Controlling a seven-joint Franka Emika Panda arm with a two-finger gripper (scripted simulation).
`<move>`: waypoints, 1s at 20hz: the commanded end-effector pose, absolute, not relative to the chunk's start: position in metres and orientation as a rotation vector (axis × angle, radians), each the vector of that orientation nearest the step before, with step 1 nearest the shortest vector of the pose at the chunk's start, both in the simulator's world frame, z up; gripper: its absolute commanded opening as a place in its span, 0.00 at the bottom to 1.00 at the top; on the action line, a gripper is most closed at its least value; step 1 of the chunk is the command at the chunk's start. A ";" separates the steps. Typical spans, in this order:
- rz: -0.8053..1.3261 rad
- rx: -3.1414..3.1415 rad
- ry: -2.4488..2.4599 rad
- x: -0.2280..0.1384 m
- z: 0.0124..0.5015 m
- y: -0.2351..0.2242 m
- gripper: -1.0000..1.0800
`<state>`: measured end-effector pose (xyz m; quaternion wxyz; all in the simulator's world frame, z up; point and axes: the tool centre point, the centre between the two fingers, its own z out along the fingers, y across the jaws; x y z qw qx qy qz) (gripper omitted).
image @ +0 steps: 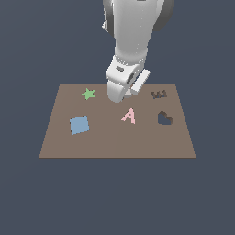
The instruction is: Insert a designated object into the corresponding slot on a board.
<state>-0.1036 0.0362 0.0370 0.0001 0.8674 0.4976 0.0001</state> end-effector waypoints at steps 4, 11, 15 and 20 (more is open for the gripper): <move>0.000 2.725 1.563 -0.104 0.030 0.036 0.00; 0.000 2.725 1.563 -0.104 0.030 0.036 0.00; 0.001 2.725 1.561 -0.103 0.031 0.036 0.00; 0.000 2.726 1.562 -0.104 0.034 0.036 0.00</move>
